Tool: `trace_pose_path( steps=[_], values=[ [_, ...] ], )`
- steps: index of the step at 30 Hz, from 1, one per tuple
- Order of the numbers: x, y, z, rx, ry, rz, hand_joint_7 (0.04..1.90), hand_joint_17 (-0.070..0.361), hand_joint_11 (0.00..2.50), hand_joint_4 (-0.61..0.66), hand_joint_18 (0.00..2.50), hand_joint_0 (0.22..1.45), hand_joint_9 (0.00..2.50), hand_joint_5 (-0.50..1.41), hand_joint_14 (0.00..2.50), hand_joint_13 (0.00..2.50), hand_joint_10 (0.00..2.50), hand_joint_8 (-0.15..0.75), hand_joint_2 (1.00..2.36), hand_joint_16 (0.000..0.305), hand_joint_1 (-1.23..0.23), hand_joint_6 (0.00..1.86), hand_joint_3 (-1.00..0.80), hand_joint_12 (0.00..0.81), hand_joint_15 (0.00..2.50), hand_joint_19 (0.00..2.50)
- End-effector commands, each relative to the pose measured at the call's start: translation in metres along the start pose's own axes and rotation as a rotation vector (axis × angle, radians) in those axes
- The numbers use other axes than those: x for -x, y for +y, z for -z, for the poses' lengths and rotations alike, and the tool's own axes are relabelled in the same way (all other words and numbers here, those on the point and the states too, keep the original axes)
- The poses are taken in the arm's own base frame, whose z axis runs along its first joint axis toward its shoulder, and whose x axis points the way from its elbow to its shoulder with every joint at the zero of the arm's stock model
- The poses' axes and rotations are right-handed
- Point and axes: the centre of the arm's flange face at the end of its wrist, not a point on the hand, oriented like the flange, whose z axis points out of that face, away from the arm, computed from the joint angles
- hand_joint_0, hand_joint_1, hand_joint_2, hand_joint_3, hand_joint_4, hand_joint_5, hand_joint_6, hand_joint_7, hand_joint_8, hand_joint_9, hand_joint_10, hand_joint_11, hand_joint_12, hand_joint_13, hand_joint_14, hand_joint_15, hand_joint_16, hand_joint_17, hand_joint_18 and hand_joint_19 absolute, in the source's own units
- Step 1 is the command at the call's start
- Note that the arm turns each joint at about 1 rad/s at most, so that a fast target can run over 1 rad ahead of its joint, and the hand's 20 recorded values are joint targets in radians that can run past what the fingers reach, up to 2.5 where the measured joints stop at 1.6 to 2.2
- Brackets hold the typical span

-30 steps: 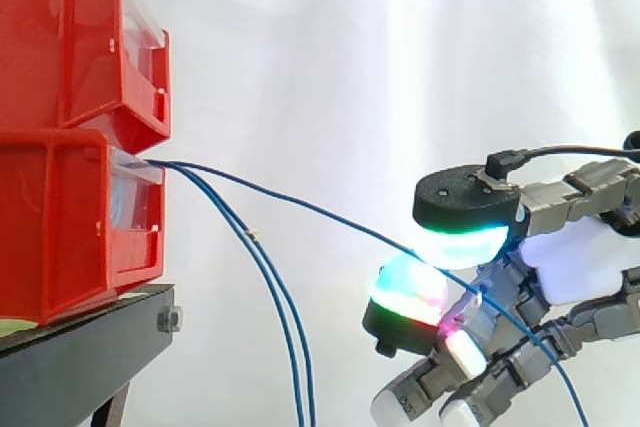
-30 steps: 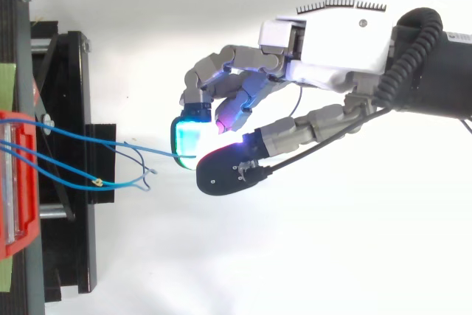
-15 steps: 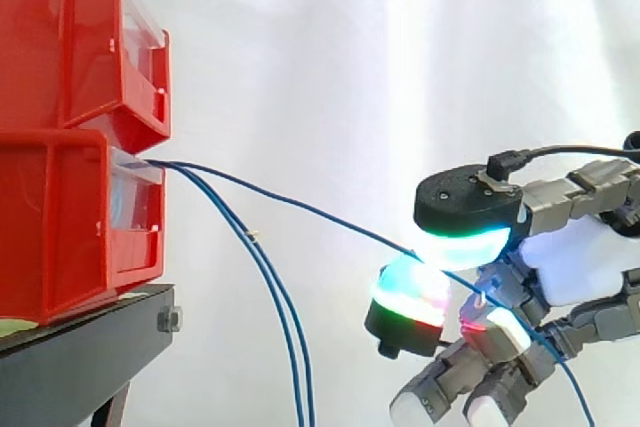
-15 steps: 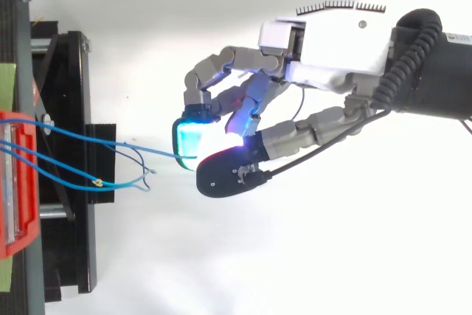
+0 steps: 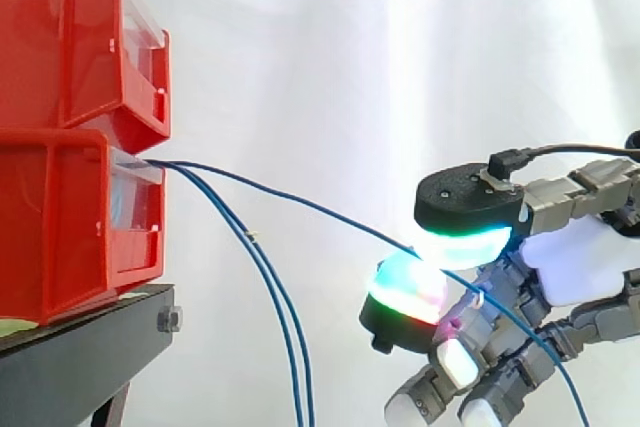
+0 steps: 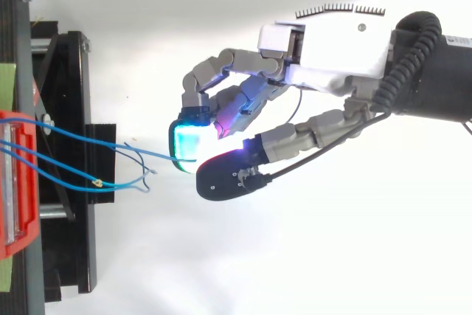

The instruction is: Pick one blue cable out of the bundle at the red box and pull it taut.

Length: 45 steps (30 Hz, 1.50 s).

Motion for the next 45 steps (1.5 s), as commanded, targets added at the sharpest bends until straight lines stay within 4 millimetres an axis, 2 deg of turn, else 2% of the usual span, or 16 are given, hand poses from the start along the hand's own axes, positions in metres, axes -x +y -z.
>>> trace_pose_path(
  steps=[1, 10, 19, 25, 45],
  values=[
    [0.0, 0.0, 0.0, -0.001, 0.0, 0.001, 1.13, 0.125, 0.52, -0.01, 0.72, 0.59, 0.78, -0.05, 0.01, 0.5, 0.01, 0.308, 1.02, 0.056, -0.88, 0.86, 0.05, 0.368, 0.16, 0.26],
    [0.0, -0.003, 0.004, -0.036, 0.033, 0.019, 1.13, 0.125, 0.48, -0.01, 0.7, 0.59, 0.76, -0.05, 0.01, 0.48, 0.01, 0.306, 1.02, 0.056, -0.88, 0.86, 0.03, 0.367, 0.15, 0.26],
    [0.009, 0.011, 0.011, -0.018, 0.029, 0.089, 1.14, 0.124, 0.49, -0.02, 0.69, 0.59, 0.76, -0.06, 0.01, 0.47, 0.01, 0.307, 1.02, 0.055, -0.88, 0.86, 0.03, 0.362, 0.15, 0.26],
    [0.016, 0.007, 0.013, -0.048, 0.018, 0.082, 1.14, 0.123, 0.49, -0.01, 0.69, 0.59, 0.75, -0.06, 0.01, 0.48, 0.01, 0.305, 1.02, 0.055, -0.88, 0.86, 0.03, 0.363, 0.15, 0.26],
    [0.014, 0.008, 0.012, -0.034, 0.021, 0.084, 1.13, 0.121, 0.49, -0.01, 0.68, 0.59, 0.76, -0.06, 0.01, 0.47, 0.01, 0.305, 1.02, 0.054, -0.87, 0.86, 0.01, 0.358, 0.15, 0.27]
  ],
)
